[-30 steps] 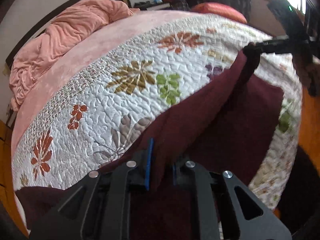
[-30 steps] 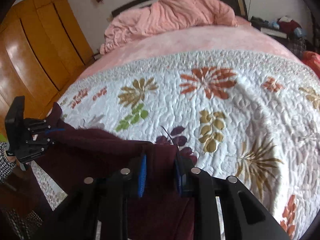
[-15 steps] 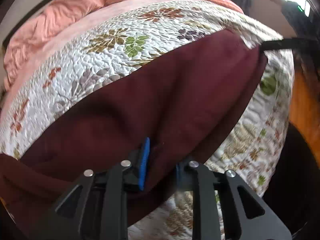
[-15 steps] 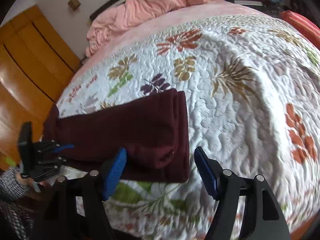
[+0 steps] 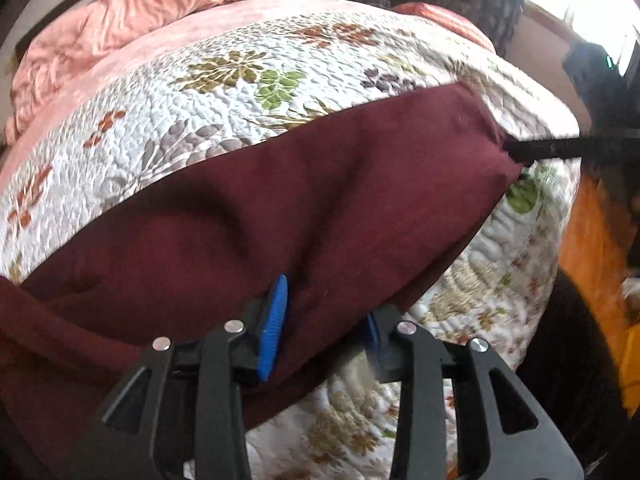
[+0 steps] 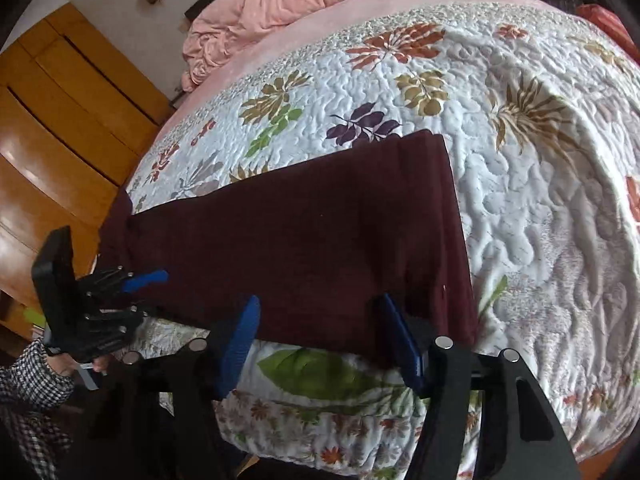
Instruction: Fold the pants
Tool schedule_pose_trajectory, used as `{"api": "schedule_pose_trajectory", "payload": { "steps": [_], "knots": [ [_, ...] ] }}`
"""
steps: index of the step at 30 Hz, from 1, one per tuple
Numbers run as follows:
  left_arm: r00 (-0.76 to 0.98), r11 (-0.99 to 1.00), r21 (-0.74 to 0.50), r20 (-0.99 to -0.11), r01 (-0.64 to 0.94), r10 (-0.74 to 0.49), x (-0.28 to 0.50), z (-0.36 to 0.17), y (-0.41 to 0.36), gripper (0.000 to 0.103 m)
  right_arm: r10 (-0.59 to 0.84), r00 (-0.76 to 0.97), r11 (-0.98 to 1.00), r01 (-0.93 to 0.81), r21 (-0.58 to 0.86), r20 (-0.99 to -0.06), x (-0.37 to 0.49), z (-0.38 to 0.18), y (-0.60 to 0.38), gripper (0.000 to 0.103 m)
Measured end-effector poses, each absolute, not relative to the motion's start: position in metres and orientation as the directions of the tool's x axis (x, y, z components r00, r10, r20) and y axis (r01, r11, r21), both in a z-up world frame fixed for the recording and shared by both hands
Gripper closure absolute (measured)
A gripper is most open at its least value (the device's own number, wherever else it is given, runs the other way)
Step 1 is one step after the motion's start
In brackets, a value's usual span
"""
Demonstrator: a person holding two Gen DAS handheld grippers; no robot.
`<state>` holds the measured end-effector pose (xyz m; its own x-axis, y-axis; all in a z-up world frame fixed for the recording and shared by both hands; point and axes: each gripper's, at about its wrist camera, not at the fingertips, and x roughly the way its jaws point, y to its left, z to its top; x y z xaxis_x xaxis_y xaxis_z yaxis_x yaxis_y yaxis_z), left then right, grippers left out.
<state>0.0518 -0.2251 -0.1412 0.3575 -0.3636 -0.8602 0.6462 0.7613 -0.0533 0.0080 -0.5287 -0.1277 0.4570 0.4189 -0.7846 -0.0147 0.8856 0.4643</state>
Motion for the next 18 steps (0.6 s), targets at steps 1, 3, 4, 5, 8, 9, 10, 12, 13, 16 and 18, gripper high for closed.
{"api": "schedule_pose_trajectory", "payload": {
  "steps": [1,3,4,5,8,9,10,12,13,16,18],
  "knots": [
    [0.352,0.768,-0.081,-0.855,0.635,-0.382,0.051,-0.137,-0.220,0.068,0.402,0.455,0.894,-0.008,0.448,-0.795,0.009,-0.122,-0.526,0.040],
    [0.359,0.781,-0.114,-0.841,0.614,-0.405,0.047,-0.124,-0.208,0.065,0.368,0.466,0.911,-0.007,0.412,-0.805,0.009,-0.109,-0.521,0.038],
    [0.370,0.787,-0.127,-0.830,0.603,-0.418,0.044,-0.116,-0.200,0.059,0.372,0.481,0.912,-0.032,0.409,-0.794,0.011,-0.098,-0.513,0.038],
    [0.399,0.800,-0.140,-0.809,0.583,-0.432,0.039,-0.106,-0.187,0.052,0.390,0.493,0.907,-0.060,0.417,-0.778,0.013,-0.089,-0.503,0.038],
    [0.474,0.851,-0.153,-0.775,0.502,-0.419,0.031,-0.090,-0.145,0.048,0.475,0.483,0.873,-0.154,0.462,-0.736,0.028,-0.073,-0.461,0.038],
    [0.495,0.872,-0.151,-0.772,0.466,-0.399,0.031,-0.088,-0.130,0.048,0.501,0.471,0.862,-0.192,0.469,-0.726,0.033,-0.071,-0.444,0.038],
    [0.514,0.895,-0.141,-0.776,0.423,-0.365,0.032,-0.090,-0.114,0.048,0.524,0.452,0.851,-0.237,0.469,-0.722,0.039,-0.070,-0.418,0.038],
    [0.532,0.939,-0.121,-0.797,0.323,-0.285,0.037,-0.098,-0.081,0.048,0.550,0.415,0.835,-0.282,0.473,-0.725,0.047,-0.075,-0.385,0.038],
    [0.533,0.953,-0.121,-0.806,0.279,-0.258,0.039,-0.103,-0.065,0.049,0.570,0.391,0.821,-0.295,0.488,-0.723,0.052,-0.081,-0.367,0.038],
    [0.510,0.978,-0.118,-0.839,0.172,-0.191,0.047,-0.118,-0.027,0.049,0.579,0.341,0.814,-0.292,0.502,-0.741,0.057,-0.102,-0.333,0.040],
    [0.463,0.984,-0.125,-0.870,0.125,-0.170,0.052,-0.137,-0.008,0.049,0.570,0.287,0.820,-0.258,0.511,-0.770,0.059,-0.123,-0.323,0.039]
  ]
}}
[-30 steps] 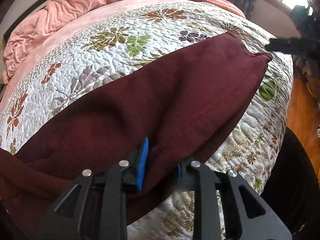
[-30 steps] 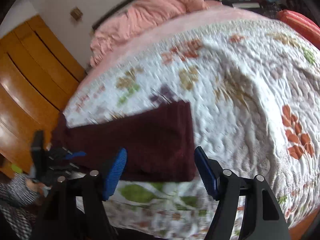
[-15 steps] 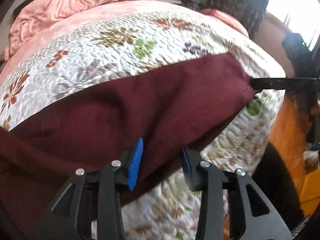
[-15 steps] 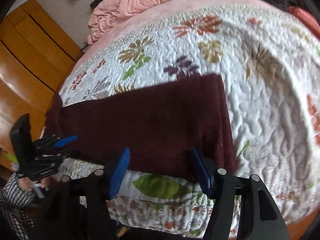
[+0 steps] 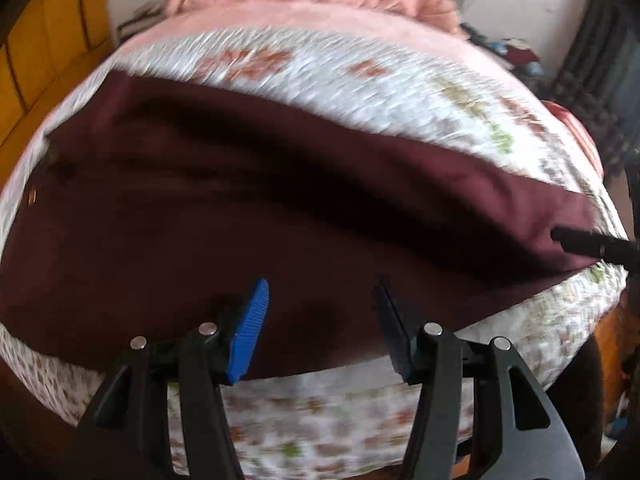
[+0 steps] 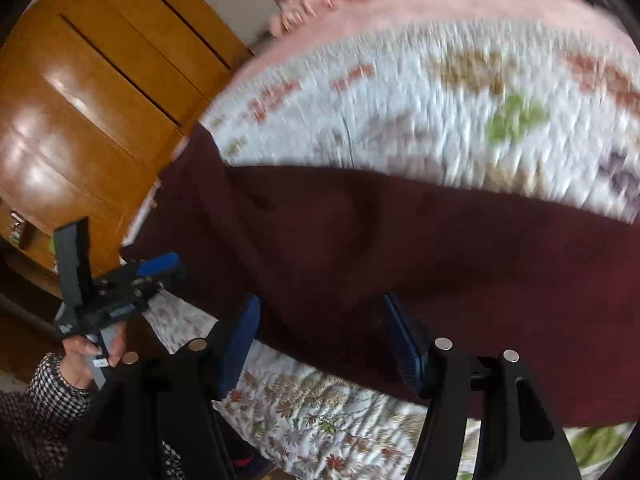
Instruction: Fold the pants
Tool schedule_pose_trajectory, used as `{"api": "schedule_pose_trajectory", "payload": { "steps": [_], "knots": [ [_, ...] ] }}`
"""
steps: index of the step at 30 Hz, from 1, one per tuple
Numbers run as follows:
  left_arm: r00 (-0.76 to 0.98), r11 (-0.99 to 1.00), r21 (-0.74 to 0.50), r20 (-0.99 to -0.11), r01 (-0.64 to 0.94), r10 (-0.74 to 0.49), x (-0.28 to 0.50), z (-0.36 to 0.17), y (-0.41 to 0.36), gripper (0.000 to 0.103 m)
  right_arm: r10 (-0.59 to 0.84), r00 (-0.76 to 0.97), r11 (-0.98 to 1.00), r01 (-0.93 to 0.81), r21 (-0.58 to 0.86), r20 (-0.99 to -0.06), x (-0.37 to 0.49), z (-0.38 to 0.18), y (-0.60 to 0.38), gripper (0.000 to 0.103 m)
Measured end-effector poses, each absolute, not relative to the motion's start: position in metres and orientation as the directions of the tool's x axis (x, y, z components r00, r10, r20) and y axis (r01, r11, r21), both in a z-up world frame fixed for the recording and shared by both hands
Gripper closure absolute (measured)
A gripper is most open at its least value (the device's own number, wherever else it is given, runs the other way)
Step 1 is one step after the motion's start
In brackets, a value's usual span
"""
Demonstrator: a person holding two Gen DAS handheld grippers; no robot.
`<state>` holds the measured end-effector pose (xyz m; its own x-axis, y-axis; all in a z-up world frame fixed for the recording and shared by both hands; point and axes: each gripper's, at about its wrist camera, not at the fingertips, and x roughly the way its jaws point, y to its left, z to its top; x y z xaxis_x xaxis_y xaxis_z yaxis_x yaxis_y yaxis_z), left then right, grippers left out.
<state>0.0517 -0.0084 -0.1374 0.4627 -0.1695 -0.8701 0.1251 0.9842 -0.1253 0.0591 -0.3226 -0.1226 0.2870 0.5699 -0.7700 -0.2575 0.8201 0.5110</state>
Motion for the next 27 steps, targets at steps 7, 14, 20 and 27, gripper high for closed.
{"api": "schedule_pose_trajectory", "payload": {
  "steps": [7,14,20,27],
  "knots": [
    [0.454,0.969,-0.212,-0.856,0.125,-0.246,0.053,-0.146,0.009,0.050,0.512,0.264,0.855,-0.244,0.458,-0.817,0.061,-0.120,-0.305,0.038],
    [0.496,0.969,-0.242,-0.836,0.047,-0.233,0.050,-0.131,0.042,0.041,0.602,0.219,0.762,-0.444,0.470,-0.768,0.104,-0.079,-0.222,0.032],
    [0.495,0.971,-0.239,-0.846,-0.021,-0.198,0.044,-0.134,0.076,0.039,0.622,0.086,0.711,-0.480,0.515,-0.778,0.151,-0.107,-0.153,0.032],
    [0.501,0.963,-0.259,-0.845,-0.074,-0.189,0.036,-0.133,0.101,0.035,0.609,0.055,0.691,-0.527,0.496,-0.791,0.164,-0.110,-0.127,0.094]
  ]
}}
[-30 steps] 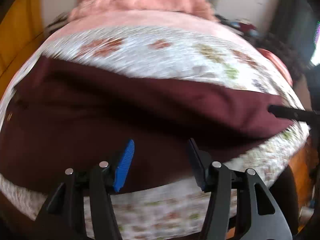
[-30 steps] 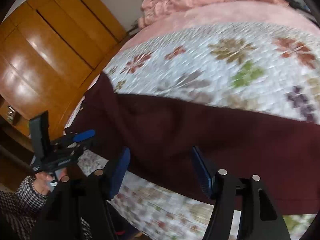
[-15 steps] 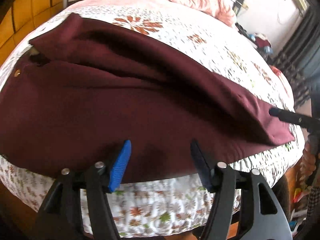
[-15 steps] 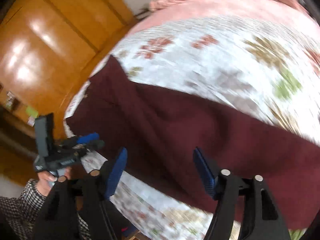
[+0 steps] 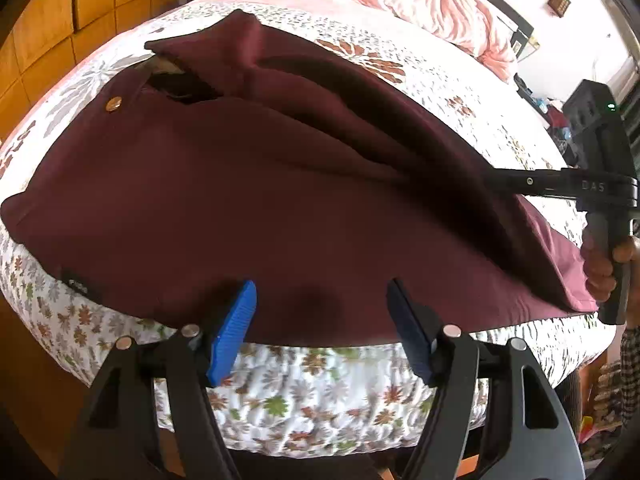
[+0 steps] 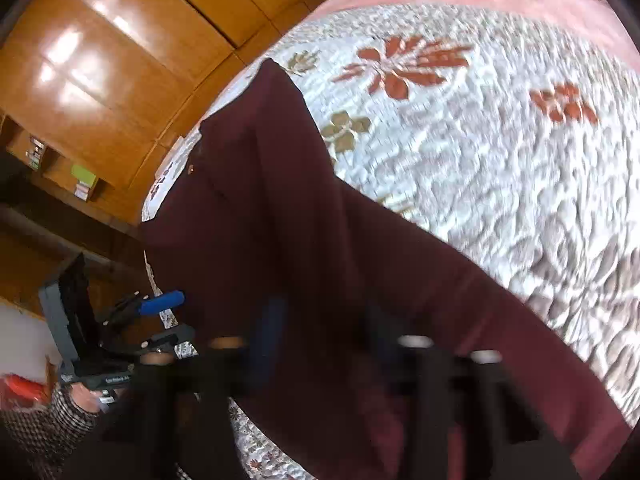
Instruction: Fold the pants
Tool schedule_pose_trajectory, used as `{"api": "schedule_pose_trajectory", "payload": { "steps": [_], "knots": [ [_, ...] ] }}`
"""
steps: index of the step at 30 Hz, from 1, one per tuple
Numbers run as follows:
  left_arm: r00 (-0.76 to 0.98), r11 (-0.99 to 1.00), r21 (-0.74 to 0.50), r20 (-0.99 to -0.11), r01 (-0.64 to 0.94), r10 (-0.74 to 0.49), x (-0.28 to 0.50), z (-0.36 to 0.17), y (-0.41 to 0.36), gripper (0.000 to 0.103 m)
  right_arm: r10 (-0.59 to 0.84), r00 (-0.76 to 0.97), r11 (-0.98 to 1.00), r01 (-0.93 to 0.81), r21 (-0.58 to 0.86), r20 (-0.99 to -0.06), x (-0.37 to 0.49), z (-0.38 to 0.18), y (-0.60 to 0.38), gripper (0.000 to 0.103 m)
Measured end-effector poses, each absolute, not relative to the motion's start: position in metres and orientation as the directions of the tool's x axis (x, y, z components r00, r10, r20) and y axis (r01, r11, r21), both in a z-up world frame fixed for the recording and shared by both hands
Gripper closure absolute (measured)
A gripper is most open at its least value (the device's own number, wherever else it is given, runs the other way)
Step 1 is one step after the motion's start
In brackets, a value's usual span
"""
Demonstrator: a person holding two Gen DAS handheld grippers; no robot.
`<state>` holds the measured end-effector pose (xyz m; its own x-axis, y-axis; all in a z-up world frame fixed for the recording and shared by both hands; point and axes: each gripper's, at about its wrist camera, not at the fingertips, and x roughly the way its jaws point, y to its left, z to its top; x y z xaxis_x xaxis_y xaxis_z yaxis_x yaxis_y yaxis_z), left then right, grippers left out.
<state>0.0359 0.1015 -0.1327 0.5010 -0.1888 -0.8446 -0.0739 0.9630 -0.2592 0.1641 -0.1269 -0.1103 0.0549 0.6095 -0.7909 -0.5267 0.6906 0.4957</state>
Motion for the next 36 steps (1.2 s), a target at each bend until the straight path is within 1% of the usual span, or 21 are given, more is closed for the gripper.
{"api": "schedule_pose_trajectory", "payload": {
  "steps": [4,8,12,13,15,16,17,18,19,20,22,28,32,36],
  "knots": [
    [0.502,0.961,-0.264,-0.844,-0.081,-0.190,0.035,-0.132,0.106,0.034,0.645,0.067,0.637,-0.596,0.488,-0.761,0.143,-0.092,-0.124,0.094],
    [0.512,0.956,-0.279,-0.836,-0.091,-0.196,0.035,-0.127,0.112,0.034,0.642,0.061,0.610,-0.645,0.461,-0.764,0.110,-0.091,-0.114,0.094],
    [0.529,0.944,-0.307,-0.824,-0.119,-0.202,0.038,-0.115,0.120,0.034,0.604,0.080,0.619,-0.674,0.404,-0.793,0.078,-0.108,-0.106,0.094],
    [0.536,0.942,-0.312,-0.820,-0.121,-0.203,0.042,-0.109,0.120,0.034,0.586,0.075,0.636,-0.659,0.401,-0.807,0.075,-0.121,-0.103,0.094],
    [0.535,0.947,-0.299,-0.823,-0.120,-0.193,0.053,-0.100,0.116,0.030,0.570,0.051,0.658,-0.625,0.419,-0.820,0.075,-0.146,-0.101,0.094],
    [0.532,0.953,-0.276,-0.830,-0.128,-0.168,0.060,-0.096,0.113,0.025,0.584,0.048,0.663,-0.604,0.442,-0.810,0.076,-0.152,-0.103,0.094],
    [0.527,0.964,-0.224,-0.842,-0.147,-0.115,0.071,-0.088,0.106,0.022,0.603,0.046,0.665,-0.581,0.469,-0.797,0.078,-0.156,-0.106,0.094],
    [0.526,0.968,-0.200,-0.845,-0.153,-0.091,0.079,-0.083,0.102,0.021,0.617,0.042,0.663,-0.566,0.491,-0.785,0.080,-0.157,-0.109,0.094],
    [0.522,0.972,-0.169,-0.851,-0.164,-0.059,0.090,-0.077,0.096,0.015,0.636,0.037,0.660,-0.543,0.519,-0.770,0.082,-0.158,-0.113,0.094],
    [0.515,0.973,-0.144,-0.856,-0.179,-0.032,0.100,-0.073,0.093,0.014,0.644,0.037,0.658,-0.535,0.530,-0.764,0.082,-0.159,-0.115,0.094],
    [0.508,0.974,-0.103,-0.861,-0.202,0.015,0.125,-0.066,0.083,0.013,0.646,0.046,0.660,-0.535,0.527,-0.762,0.080,-0.159,-0.116,0.094],
    [0.315,0.947,0.125,-0.923,-0.296,0.220,0.201,-0.076,0.071,0.013,0.638,0.056,0.668,-0.537,0.515,-0.768,0.080,-0.159,-0.115,0.094],
    [0.208,0.925,0.202,-0.938,-0.321,0.277,0.231,-0.090,0.078,0.013,0.647,0.058,0.666,-0.530,0.526,-0.760,0.078,-0.159,-0.115,0.094],
    [0.141,0.921,0.248,-0.943,-0.299,0.300,0.254,-0.104,0.081,0.013,0.663,0.055,0.658,-0.520,0.545,-0.747,0.081,-0.158,-0.118,0.094]
  ]
}}
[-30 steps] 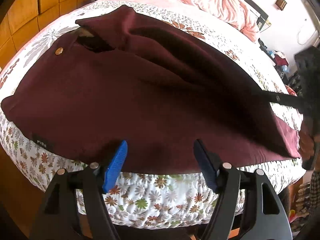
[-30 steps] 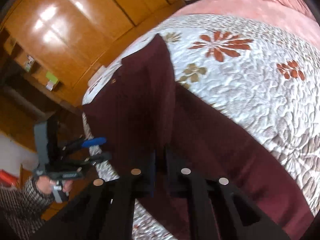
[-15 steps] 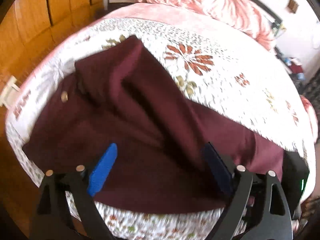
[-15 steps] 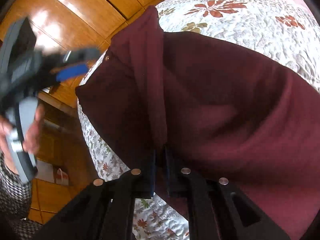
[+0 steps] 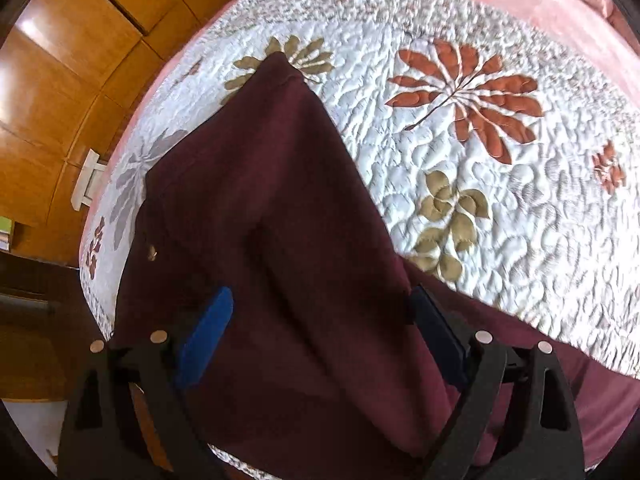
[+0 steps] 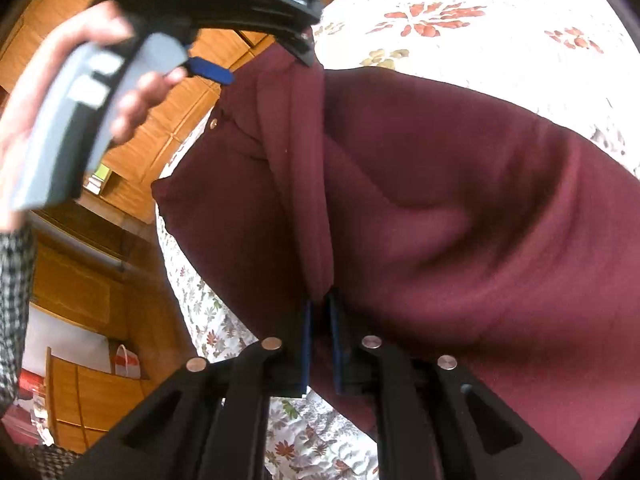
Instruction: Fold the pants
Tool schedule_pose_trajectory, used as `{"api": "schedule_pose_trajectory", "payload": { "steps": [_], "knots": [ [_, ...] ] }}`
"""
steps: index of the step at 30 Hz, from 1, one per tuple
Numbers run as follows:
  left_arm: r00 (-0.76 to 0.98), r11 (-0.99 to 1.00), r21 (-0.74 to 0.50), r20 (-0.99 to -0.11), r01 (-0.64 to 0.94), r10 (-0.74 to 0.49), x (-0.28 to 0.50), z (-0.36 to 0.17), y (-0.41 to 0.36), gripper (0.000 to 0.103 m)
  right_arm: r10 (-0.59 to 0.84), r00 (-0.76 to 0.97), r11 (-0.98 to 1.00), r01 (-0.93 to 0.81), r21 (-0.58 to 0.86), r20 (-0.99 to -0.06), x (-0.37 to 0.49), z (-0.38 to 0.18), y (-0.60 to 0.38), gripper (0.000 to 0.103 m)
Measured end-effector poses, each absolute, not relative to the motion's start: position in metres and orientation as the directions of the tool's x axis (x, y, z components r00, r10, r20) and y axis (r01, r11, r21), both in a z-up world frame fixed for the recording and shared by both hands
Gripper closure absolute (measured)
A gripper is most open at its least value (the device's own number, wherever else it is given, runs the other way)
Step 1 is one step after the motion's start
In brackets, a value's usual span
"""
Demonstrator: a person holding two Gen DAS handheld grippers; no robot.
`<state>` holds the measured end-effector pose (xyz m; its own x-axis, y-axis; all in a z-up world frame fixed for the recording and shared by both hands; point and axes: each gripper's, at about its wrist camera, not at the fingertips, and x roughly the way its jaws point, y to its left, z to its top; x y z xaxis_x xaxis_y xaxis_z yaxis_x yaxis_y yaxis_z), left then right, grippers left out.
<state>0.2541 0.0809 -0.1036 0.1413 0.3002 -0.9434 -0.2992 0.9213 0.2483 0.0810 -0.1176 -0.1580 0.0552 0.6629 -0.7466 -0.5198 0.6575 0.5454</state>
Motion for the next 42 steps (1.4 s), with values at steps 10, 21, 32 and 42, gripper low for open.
{"api": "schedule_pose_trajectory", "payload": {
  "steps": [10,21,32,42],
  "knots": [
    [0.089,0.943,0.090,-0.988,-0.321,0.125,0.267,-0.119,0.105,0.073,0.687,0.059,0.649,-0.500,0.574,-0.724,0.084,-0.163,-0.133,0.095],
    [0.552,0.907,-0.163,-0.829,-0.390,0.088,0.133,-0.054,0.127,0.082,0.674,0.065,0.661,-0.498,0.561,-0.736,0.086,-0.154,-0.139,0.092],
    [0.693,0.779,-0.384,-0.716,-0.496,0.088,0.019,-0.111,0.160,0.079,0.621,0.080,0.692,-0.523,0.498,-0.779,0.075,-0.147,-0.140,0.089],
    [0.641,0.729,-0.362,-0.755,-0.581,0.136,0.050,-0.084,0.206,0.023,0.601,0.081,0.708,-0.516,0.482,-0.795,0.077,-0.147,-0.126,0.088]
  ]
}}
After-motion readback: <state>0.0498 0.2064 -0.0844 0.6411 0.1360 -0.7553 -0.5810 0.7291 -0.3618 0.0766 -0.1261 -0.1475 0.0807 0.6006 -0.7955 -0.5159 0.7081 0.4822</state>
